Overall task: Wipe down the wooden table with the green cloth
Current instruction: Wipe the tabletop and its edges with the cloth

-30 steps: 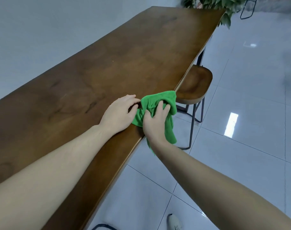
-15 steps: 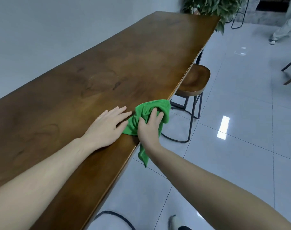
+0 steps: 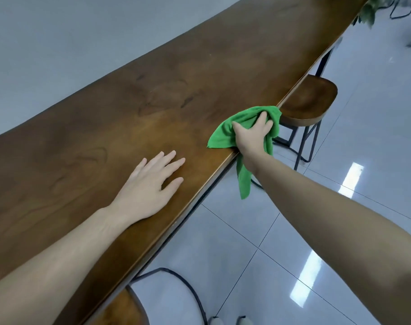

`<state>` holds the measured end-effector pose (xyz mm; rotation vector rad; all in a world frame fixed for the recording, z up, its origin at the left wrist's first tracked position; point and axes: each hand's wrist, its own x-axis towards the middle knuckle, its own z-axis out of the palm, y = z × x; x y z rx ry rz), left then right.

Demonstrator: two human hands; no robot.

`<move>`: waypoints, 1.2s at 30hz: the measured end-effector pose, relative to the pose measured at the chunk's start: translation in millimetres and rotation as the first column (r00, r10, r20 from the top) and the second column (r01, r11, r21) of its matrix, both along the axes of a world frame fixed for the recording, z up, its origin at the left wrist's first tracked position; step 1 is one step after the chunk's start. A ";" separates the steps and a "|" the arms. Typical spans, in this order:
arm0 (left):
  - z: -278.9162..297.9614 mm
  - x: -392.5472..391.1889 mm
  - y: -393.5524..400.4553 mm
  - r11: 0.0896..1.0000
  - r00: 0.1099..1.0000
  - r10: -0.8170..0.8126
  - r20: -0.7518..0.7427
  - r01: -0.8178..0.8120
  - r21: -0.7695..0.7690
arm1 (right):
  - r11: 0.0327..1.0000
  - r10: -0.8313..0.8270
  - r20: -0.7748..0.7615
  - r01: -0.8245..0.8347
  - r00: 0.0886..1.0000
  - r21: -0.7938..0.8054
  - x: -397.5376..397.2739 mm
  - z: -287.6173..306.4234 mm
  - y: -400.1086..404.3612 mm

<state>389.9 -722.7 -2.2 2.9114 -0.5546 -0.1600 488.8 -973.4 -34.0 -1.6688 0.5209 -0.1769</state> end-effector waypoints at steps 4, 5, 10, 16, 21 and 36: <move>-7.2 -8.0 0.4 1.000 0.996 0.008 0.084 -0.007 -0.007 | 1.000 -0.003 -0.002 0.003 1.000 -0.008 8.7 0.5 -12.0; -7.8 -7.7 -0.2 1.000 0.996 0.008 0.090 -0.007 -0.003 | 1.000 0.004 -0.006 -0.005 1.000 -0.022 8.5 0.5 -12.1; -5.5 -7.2 -1.9 1.000 0.996 0.009 0.084 -0.009 -0.008 | 0.979 0.040 0.011 -0.037 0.999 -0.199 -15.6 4.0 10.9; -8.2 -7.8 -0.2 0.991 0.990 0.043 0.134 -0.025 -0.133 | 0.977 0.146 0.142 -0.120 0.979 -0.177 -86.2 -8.3 78.7; -6.0 -17.8 5.6 0.935 0.976 0.089 0.200 -0.013 -0.353 | 0.990 0.131 0.172 -0.119 0.976 -0.075 -138.8 -11.4 130.0; -5.1 -126.7 128.1 0.966 0.991 -0.122 0.050 0.130 -0.222 | 0.986 0.138 0.060 -0.131 0.989 -0.107 -219.7 -6.6 208.0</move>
